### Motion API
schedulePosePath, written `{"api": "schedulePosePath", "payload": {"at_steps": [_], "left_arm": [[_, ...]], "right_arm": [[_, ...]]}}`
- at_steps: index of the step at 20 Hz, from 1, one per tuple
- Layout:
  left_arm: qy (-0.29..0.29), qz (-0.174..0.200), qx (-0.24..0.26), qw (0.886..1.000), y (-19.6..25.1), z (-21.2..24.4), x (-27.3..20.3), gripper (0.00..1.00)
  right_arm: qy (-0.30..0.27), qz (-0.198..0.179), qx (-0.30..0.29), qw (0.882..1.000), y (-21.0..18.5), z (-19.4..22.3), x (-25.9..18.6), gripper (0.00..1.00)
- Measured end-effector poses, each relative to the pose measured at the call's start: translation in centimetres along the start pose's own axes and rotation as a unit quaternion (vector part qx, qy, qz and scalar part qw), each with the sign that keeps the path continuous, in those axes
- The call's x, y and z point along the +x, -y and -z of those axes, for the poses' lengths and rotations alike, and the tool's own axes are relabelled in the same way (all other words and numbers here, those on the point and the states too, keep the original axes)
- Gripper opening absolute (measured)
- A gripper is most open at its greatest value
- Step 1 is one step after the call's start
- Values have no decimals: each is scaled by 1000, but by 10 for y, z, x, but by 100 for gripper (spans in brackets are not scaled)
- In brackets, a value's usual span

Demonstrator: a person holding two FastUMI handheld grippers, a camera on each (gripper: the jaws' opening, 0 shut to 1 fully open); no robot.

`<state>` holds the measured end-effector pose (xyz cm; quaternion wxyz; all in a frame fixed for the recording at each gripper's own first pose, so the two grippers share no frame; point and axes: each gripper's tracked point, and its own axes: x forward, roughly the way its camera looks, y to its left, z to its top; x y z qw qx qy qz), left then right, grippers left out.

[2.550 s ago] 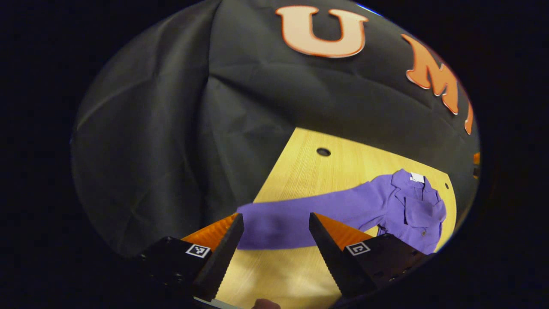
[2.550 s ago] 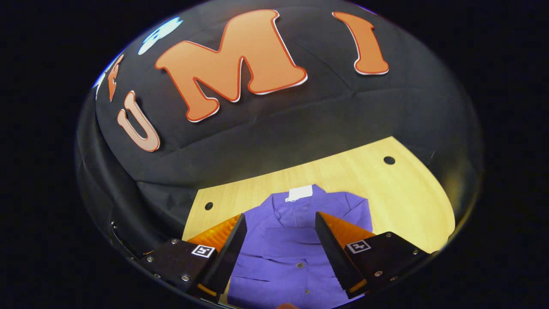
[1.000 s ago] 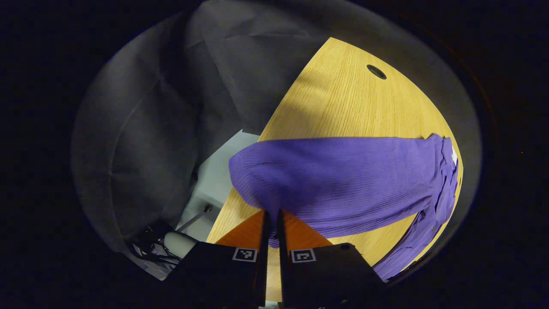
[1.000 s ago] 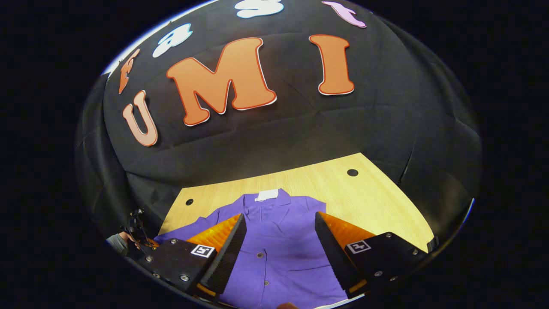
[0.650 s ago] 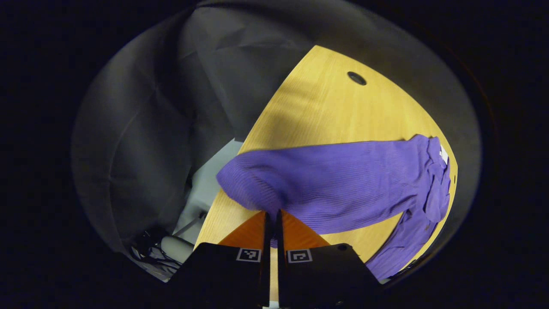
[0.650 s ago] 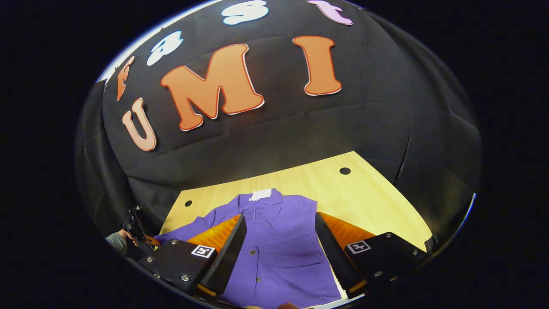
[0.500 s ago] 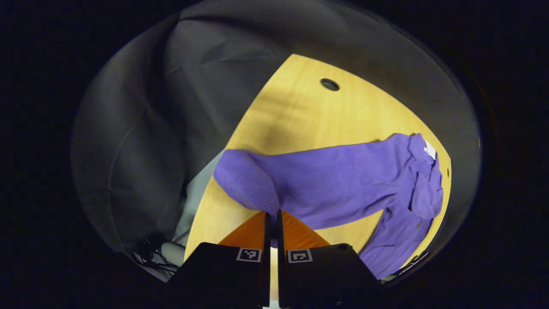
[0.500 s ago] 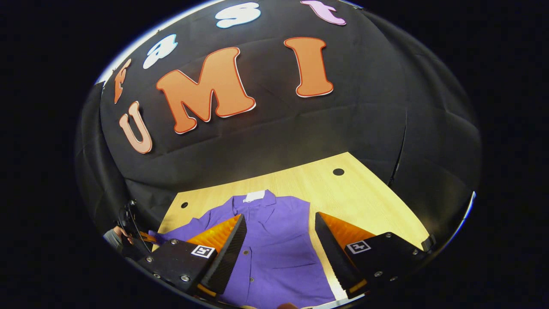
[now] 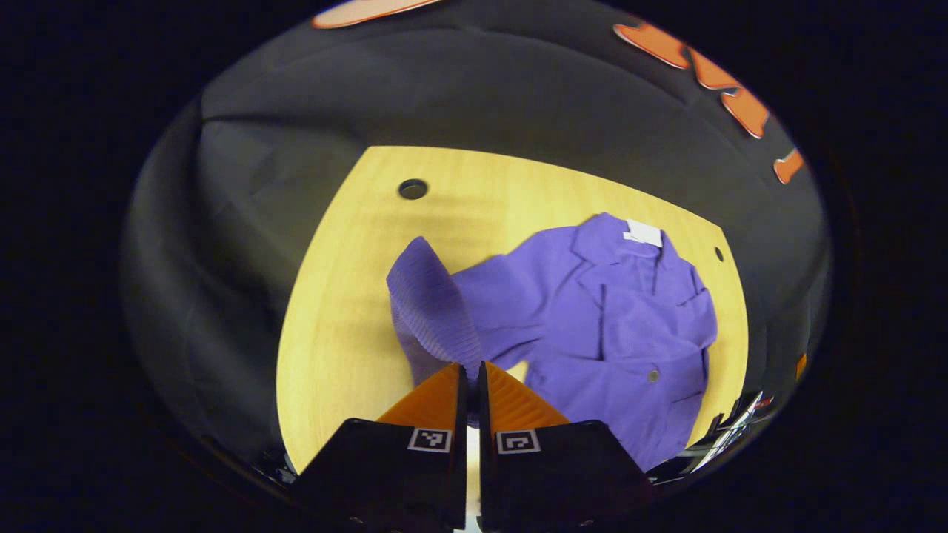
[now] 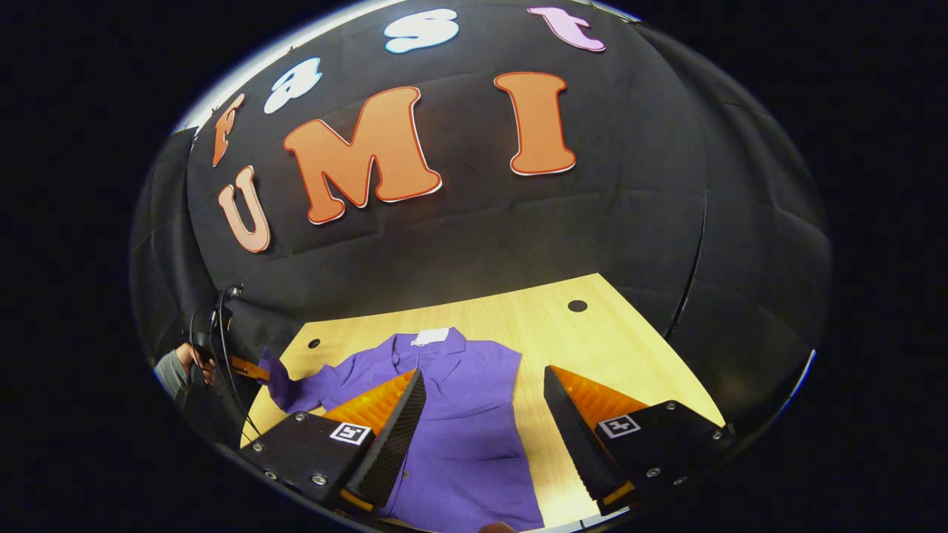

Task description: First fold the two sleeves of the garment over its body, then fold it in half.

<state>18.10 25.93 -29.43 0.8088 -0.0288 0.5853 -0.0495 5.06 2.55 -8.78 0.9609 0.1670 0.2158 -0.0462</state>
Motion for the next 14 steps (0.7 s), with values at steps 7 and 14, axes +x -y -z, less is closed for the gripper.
{"api": "schedulePosePath", "payload": {"at_steps": [7, 14], "left_arm": [[5, 59, 95, 994, 134, -24, -6, 8], [5, 110, 181, 977, 271, -30, 1, 8]], "right_arm": [[-6, 1, 16, 1000, 20, 24, -18, 95], [-8, 17, 35, 999, 48, 40, -36, 95]]}}
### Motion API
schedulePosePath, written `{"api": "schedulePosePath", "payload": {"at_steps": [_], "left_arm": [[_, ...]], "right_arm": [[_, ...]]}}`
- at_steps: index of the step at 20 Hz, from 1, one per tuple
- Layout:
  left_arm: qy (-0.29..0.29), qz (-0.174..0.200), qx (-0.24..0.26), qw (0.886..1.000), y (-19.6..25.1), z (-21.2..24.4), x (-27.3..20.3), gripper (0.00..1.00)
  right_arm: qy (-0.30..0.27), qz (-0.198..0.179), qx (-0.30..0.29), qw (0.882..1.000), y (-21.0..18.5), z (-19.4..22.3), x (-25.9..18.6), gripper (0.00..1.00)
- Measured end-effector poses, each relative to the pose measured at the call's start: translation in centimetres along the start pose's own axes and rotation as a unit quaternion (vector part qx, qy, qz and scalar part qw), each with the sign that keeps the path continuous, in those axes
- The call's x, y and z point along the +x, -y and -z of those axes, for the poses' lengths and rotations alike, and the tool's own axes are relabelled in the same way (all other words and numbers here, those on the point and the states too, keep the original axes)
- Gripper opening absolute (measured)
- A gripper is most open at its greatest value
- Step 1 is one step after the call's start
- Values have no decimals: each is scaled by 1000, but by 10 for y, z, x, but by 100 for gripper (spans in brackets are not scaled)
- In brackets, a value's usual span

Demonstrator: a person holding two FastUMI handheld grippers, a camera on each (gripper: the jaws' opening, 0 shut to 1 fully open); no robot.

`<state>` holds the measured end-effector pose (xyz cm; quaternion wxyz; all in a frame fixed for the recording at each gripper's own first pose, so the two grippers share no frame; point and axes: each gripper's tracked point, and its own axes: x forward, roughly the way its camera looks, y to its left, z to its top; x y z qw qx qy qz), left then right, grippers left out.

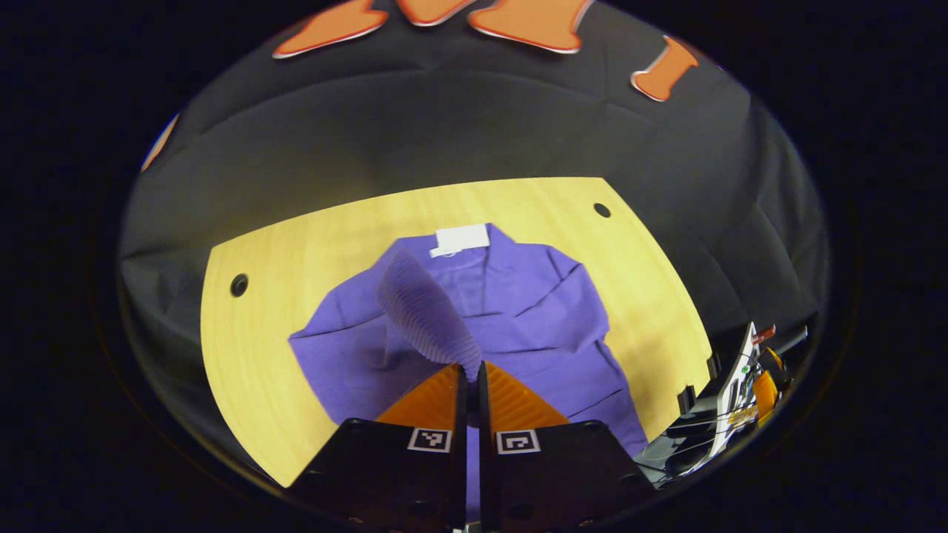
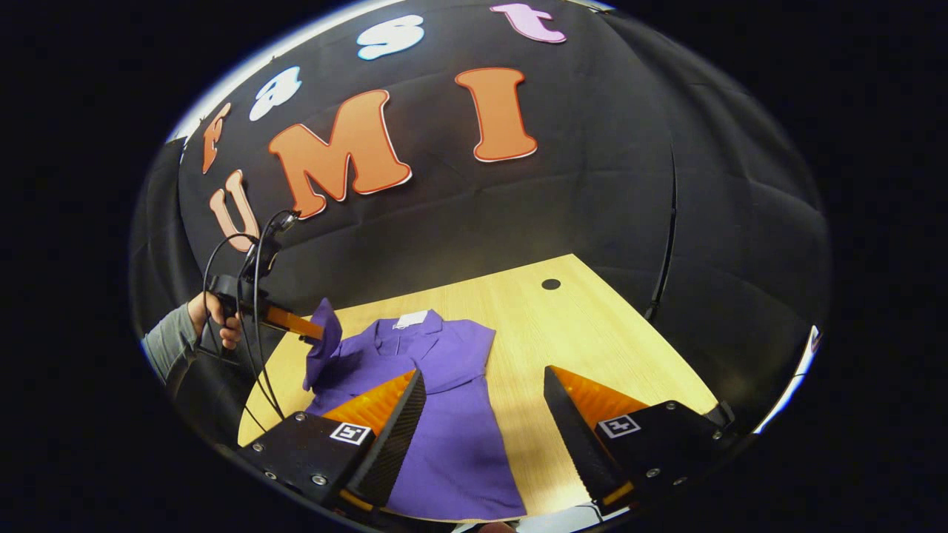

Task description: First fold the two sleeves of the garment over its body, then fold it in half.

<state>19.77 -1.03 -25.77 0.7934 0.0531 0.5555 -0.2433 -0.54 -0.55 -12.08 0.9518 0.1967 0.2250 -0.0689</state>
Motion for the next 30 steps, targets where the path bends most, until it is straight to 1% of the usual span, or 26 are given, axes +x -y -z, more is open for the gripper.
{"api": "schedulePosePath", "payload": {"at_steps": [2, 4, 8, 9, 10, 11, 12, 14, 15, 16, 18, 20, 22, 23, 27, 30], "left_arm": [[1, 13, 25, 1000, 30, -10, 11, 8], [-2, 17, 48, 999, 55, -19, 24, 8], [9, -2, 73, 997, 80, -34, 46, 8], [12, -2, 76, 997, 85, -34, 49, 11], [20, -8, 78, 997, 87, -37, 53, 18], [29, -8, 79, 996, 92, -36, 52, 27], [35, -4, 76, 996, 97, -34, 50, 43], [50, -6, 75, 996, 99, -29, 43, 70], [59, -14, 77, 995, 96, -25, 37, 83], [74, -25, 80, 994, 90, -24, 30, 91], [108, -48, 82, 990, 79, -19, 11, 91], [145, -69, 73, 984, 66, -12, -14, 91], [184, -87, 60, 977, 54, -2, -42, 95], [207, -100, 56, 972, 47, 3, -56, 95], [307, -159, 41, 937, 24, 23, -115, 95], [364, -183, 18, 913, 16, 47, -153, 94]], "right_arm": [[2, 5, 10, 1000, 9, 1, -5, 95], [4, 11, 12, 1000, 18, 3, -10, 95], [6, 23, 3, 1000, 30, 5, -18, 95], [5, 20, 6, 1000, 31, 5, -19, 95], [5, 21, 8, 1000, 31, 7, -20, 95], [5, 19, 9, 1000, 32, 7, -21, 95], [4, 19, 8, 1000, 33, 8, -20, 95], [-1, 14, 6, 1000, 32, 10, -18, 95], [-3, 11, 4, 1000, 32, 11, -17, 95], [-4, 7, 1, 1000, 31, 12, -16, 95], [-7, -1, -6, 1000, 28, 14, -14, 95], [-6, -9, -17, 1000, 23, 14, -12, 95], [-2, -9, -34, 999, 17, 15, -6, 95], [3, -8, -43, 999, 14, 13, -4, 95], [42, -20, -79, 996, -4, 1, -4, 95], [64, -40, -95, 993, -18, -4, -5, 95]]}}
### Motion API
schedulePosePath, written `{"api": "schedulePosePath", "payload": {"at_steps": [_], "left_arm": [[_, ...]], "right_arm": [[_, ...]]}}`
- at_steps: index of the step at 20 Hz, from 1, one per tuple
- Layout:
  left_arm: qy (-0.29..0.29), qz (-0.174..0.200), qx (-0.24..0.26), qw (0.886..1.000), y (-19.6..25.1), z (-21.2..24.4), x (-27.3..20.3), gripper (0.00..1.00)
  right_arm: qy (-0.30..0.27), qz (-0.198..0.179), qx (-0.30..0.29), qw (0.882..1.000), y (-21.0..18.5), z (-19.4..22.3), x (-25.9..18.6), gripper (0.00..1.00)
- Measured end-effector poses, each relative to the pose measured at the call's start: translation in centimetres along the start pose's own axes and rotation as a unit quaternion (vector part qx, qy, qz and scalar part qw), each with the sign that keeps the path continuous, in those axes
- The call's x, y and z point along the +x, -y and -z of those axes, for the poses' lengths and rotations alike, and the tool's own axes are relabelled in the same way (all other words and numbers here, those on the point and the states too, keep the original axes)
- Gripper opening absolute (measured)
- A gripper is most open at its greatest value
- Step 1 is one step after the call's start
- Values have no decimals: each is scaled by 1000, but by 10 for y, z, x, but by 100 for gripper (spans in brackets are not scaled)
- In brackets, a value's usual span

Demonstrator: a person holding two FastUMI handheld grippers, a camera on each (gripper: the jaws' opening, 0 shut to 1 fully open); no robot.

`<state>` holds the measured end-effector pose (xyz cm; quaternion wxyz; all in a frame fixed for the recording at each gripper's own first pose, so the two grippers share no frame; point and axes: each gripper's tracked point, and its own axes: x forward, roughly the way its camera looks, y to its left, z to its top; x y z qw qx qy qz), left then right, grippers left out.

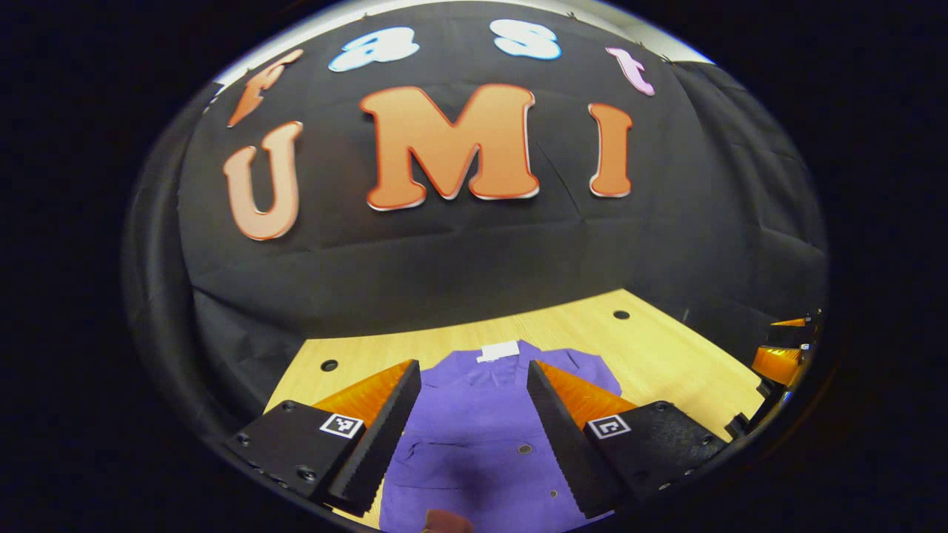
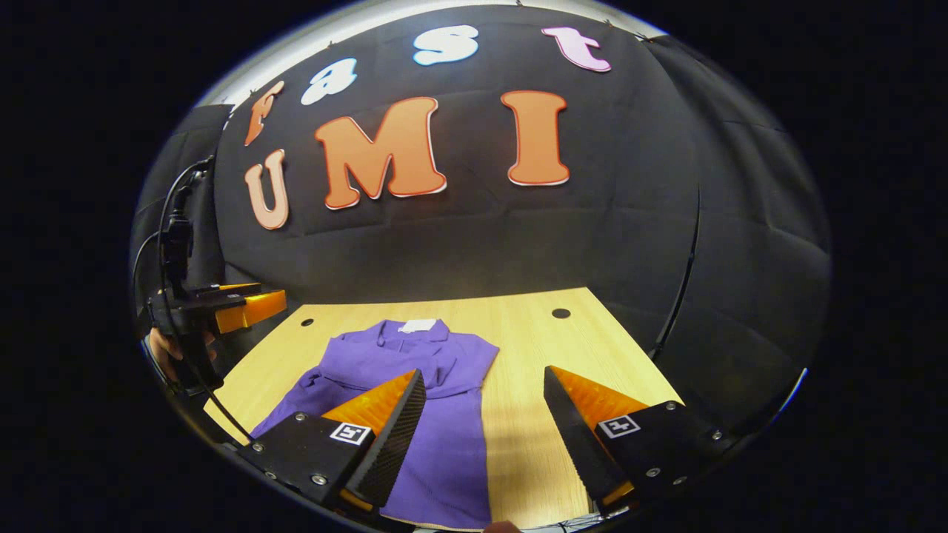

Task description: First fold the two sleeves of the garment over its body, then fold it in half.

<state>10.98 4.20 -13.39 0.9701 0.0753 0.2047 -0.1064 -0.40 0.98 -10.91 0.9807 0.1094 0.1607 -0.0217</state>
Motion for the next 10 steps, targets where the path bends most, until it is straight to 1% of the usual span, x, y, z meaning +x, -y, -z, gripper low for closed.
{"api": "schedulePosePath", "payload": {"at_steps": [3, 4, 5, 7, 8, 9, 10], "left_arm": [[68, -44, 4, 997, -8, -11, -60, 97], [84, -55, 9, 995, -13, -12, -73, 97], [84, -70, 15, 994, -18, -6, -86, 96], [54, -78, 18, 995, -22, 17, -97, 96], [29, -77, 17, 996, -26, 33, -101, 96], [4, -84, 14, 996, -33, 50, -102, 97], [-25, -84, 13, 996, -37, 68, -105, 100]], "right_arm": [[13, -20, -10, 1000, -11, 0, -1, 95], [7, -23, -15, 1000, -12, 6, 0, 95], [-9, -23, -22, 999, -11, 16, 0, 95], [-41, -28, -29, 998, -10, 36, 0, 95], [-61, -34, -30, 997, -10, 49, -1, 95], [-83, -42, -29, 995, -12, 64, -3, 96], [-100, -45, -27, 994, -11, 76, -5, 96]]}}
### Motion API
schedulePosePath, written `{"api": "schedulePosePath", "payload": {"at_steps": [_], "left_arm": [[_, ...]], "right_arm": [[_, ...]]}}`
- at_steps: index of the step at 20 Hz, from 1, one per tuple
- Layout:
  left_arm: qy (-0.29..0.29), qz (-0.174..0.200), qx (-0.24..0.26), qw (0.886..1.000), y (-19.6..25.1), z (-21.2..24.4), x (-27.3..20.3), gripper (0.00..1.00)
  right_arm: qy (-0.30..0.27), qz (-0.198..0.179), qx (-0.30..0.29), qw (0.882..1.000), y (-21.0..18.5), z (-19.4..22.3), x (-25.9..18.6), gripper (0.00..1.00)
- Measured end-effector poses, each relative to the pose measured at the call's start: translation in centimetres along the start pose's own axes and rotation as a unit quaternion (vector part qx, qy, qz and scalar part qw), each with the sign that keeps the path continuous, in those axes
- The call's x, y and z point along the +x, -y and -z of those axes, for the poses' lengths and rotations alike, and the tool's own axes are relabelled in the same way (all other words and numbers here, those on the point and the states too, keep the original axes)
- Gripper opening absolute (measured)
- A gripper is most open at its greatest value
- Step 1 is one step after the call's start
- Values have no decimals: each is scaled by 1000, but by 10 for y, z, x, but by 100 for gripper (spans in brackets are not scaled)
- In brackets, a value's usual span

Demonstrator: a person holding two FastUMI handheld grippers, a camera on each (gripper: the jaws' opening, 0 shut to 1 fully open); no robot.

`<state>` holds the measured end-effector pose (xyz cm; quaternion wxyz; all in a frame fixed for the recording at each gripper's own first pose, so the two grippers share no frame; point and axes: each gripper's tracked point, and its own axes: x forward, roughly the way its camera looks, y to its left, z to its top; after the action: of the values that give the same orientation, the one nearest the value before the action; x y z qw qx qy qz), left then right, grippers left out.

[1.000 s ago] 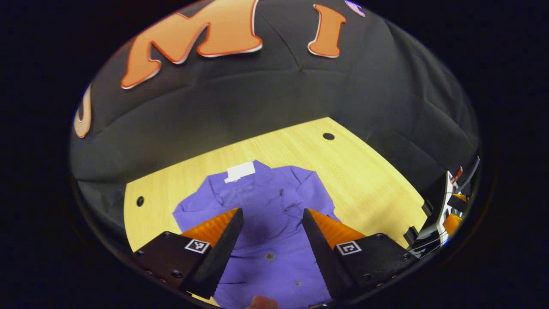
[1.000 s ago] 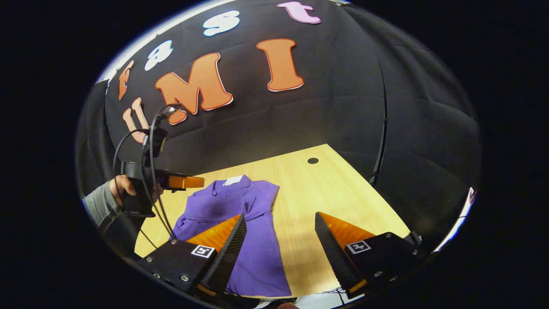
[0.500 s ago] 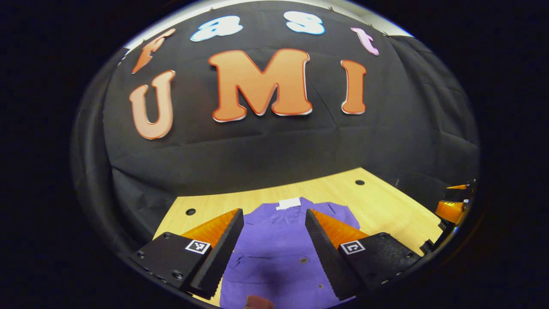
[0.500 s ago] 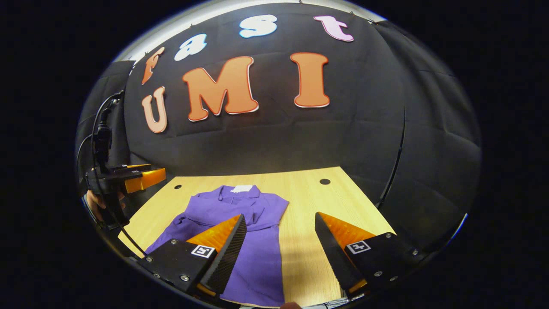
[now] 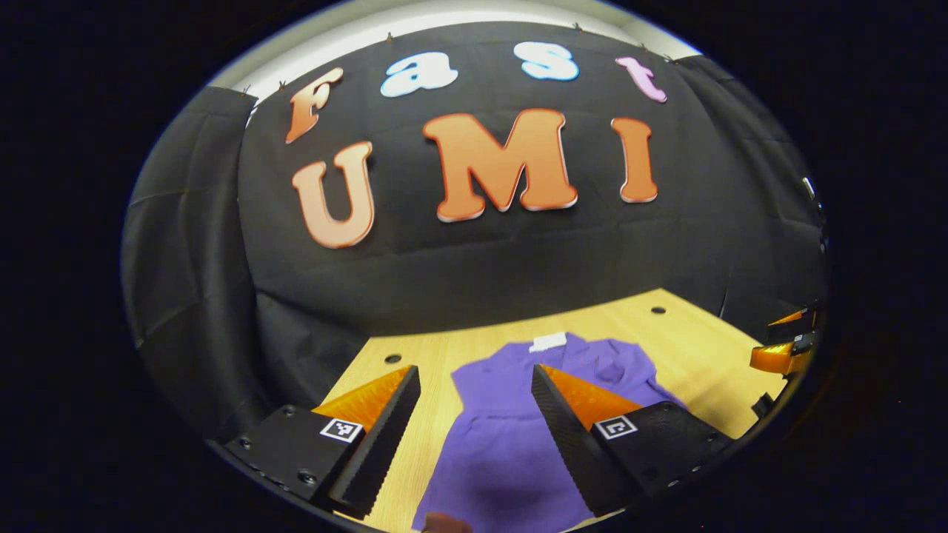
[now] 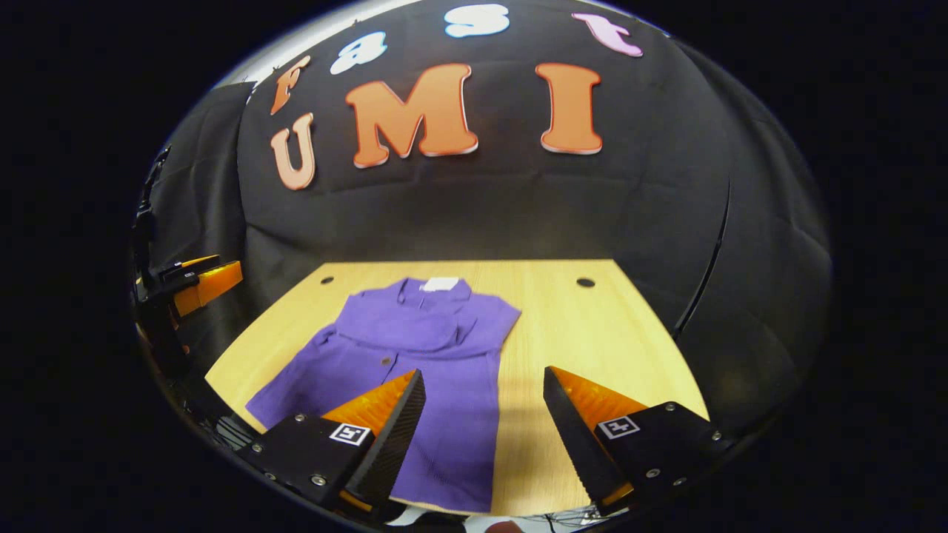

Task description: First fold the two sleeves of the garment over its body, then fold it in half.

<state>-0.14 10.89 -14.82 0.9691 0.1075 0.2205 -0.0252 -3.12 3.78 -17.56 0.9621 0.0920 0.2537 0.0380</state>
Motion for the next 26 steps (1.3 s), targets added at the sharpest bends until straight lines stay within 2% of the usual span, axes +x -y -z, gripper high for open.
{"api": "schedulePosePath", "payload": {"at_steps": [3, 6, 11, 12, 13, 14, 18, 20, 23, 26], "left_arm": [[-98, 9, -11, 995, -5, 68, -2, 98], [-190, 28, -34, 981, -5, 131, -5, 99], [-310, 49, -25, 949, -12, 217, -9, 99], [-333, 57, -29, 941, -12, 232, -10, 94], [-353, 62, -30, 933, -13, 244, -9, 99], [-375, 64, -31, 924, -15, 257, -10, 99], [-437, 81, -42, 895, -18, 291, -15, 100], [-458, 82, -40, 884, -29, 303, -18, 100], [-485, 93, -40, 869, -31, 315, -19, 100], [-502, 92, -17, 860, -38, 324, -19, 100]], "right_arm": [[-50, -17, -2, 999, -5, 36, 2, 96], [-111, -23, 7, 994, -8, 78, 1, 96], [-187, -16, 37, 982, -11, 131, 2, 96], [-200, -15, 41, 979, -11, 139, 2, 96], [-214, -15, 41, 976, -12, 148, 3, 96], [-231, -11, 39, 972, -11, 157, 4, 96], [-283, -13, 28, 959, -14, 188, 1, 96], [-303, -15, 34, 952, -19, 196, 1, 96], [-324, -9, 41, 945, -19, 207, 3, 96], [-342, 4, 43, 939, -17, 215, 6, 96]]}}
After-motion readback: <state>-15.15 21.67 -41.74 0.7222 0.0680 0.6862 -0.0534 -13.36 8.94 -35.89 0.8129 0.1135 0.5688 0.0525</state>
